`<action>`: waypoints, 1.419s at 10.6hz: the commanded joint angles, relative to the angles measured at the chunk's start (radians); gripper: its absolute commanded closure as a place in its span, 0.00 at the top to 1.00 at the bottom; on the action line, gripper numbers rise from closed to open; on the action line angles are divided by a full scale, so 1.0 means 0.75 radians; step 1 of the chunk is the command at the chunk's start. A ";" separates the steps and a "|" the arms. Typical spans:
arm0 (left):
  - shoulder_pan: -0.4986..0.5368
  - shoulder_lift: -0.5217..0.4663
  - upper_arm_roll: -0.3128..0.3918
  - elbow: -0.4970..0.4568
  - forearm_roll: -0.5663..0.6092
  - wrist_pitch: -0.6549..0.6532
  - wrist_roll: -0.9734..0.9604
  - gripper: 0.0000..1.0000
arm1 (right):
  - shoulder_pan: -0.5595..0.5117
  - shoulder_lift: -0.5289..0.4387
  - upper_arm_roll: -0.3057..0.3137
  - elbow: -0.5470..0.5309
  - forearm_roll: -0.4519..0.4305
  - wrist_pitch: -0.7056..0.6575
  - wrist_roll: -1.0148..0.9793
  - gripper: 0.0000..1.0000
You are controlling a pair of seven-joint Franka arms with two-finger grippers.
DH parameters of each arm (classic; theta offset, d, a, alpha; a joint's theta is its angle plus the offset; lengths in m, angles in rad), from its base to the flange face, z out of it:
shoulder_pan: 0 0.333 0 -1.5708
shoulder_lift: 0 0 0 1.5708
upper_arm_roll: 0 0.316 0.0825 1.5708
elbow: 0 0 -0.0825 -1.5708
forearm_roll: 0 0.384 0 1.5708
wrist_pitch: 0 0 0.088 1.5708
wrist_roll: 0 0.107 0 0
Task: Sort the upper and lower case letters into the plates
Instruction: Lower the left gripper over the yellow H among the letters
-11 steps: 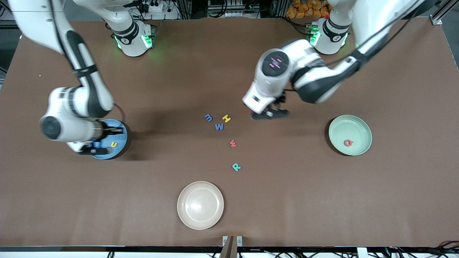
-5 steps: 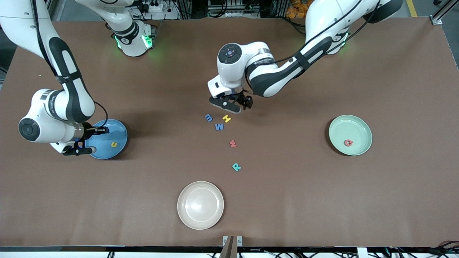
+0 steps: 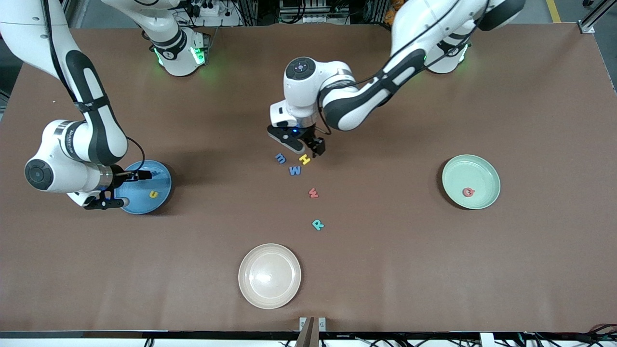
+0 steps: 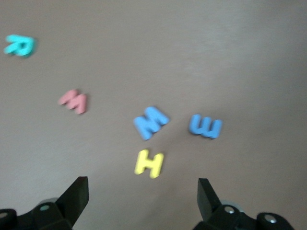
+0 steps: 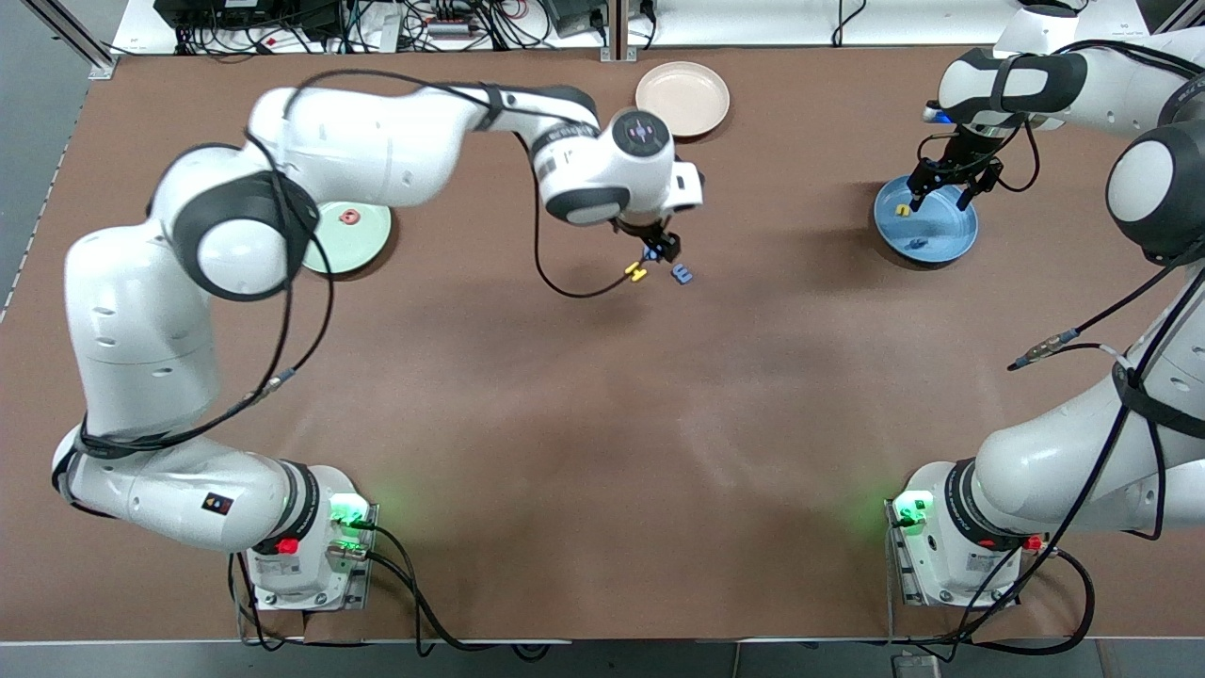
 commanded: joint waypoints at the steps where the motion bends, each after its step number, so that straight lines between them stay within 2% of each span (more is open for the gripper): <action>1: -0.163 0.042 0.187 0.027 0.040 0.076 -0.007 1.00 | 0.004 0.012 0.013 0.021 0.003 -0.021 0.009 1.00; 3: -0.155 0.063 0.205 0.016 0.166 0.149 0.013 1.00 | 0.031 0.012 0.021 0.021 0.005 -0.024 0.115 0.99; 5: -0.145 0.079 0.219 0.020 0.167 0.156 0.019 1.00 | 0.062 0.010 0.023 0.021 0.009 -0.024 0.240 0.99; 7: -0.129 0.087 0.221 0.014 0.171 0.162 0.035 1.00 | 0.072 0.012 0.024 0.019 0.088 -0.026 0.257 0.99; 12: -0.119 0.112 0.217 0.010 0.097 0.168 0.105 1.00 | 0.131 0.010 0.026 0.017 0.142 -0.036 0.397 0.99; 14: -0.121 0.116 0.217 0.010 -0.043 0.168 0.193 1.00 | 0.162 0.010 0.026 0.017 0.144 -0.034 0.443 0.99; 15: -0.119 0.118 0.217 0.010 -0.052 0.168 0.199 1.00 | 0.166 0.010 0.026 0.017 0.144 -0.034 0.461 0.99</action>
